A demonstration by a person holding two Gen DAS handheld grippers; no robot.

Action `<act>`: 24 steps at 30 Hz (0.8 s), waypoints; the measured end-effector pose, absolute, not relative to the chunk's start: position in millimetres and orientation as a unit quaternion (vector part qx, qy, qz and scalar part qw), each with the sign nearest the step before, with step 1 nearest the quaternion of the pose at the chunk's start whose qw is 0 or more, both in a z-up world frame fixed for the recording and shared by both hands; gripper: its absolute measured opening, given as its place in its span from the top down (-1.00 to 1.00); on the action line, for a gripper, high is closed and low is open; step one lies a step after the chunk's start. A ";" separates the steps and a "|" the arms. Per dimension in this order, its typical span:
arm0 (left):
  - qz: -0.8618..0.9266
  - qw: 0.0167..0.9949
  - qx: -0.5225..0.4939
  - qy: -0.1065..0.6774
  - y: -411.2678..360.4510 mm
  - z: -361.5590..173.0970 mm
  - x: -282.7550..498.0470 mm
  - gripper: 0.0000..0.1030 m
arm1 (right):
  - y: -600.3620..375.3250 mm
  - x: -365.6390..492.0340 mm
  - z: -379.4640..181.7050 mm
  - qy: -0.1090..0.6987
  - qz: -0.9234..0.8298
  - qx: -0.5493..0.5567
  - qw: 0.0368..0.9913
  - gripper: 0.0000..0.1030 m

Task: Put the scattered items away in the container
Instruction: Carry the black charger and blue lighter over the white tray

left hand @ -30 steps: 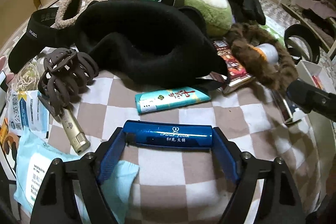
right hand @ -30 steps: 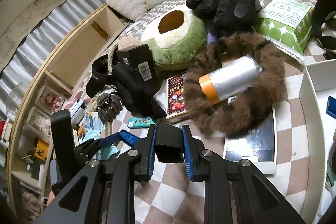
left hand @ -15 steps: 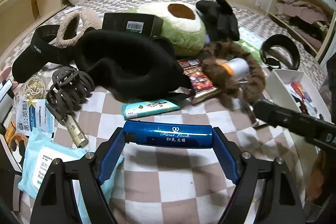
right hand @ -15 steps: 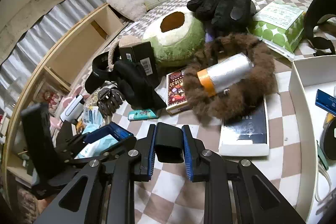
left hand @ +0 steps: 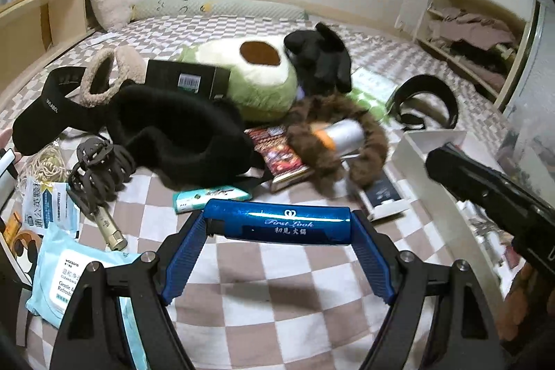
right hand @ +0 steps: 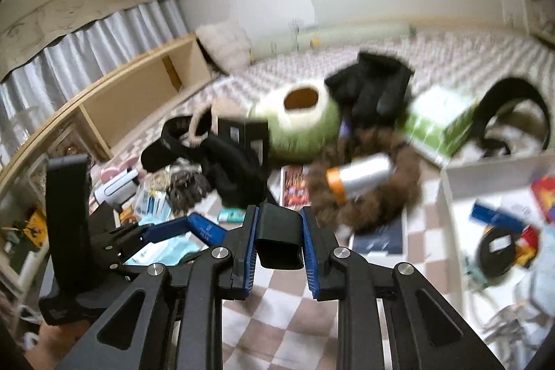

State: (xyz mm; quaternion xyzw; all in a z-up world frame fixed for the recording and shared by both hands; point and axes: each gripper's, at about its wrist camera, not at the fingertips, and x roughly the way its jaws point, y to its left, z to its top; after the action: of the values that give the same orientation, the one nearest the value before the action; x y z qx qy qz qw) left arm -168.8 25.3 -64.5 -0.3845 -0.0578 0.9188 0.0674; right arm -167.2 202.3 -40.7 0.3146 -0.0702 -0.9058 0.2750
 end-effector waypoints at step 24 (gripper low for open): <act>0.933 0.143 -0.327 -0.052 56.9 -9.4 -138.8 -0.60 | 330.4 -145.2 16.7 -0.041 -0.965 0.228 0.119 0.52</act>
State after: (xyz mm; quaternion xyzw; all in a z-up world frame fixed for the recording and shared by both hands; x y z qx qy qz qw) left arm -138.8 56.9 -9.4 -0.3265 -0.0515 0.9328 0.1432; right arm -145.2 330.4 16.7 0.2278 -0.0414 -0.9655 0.1193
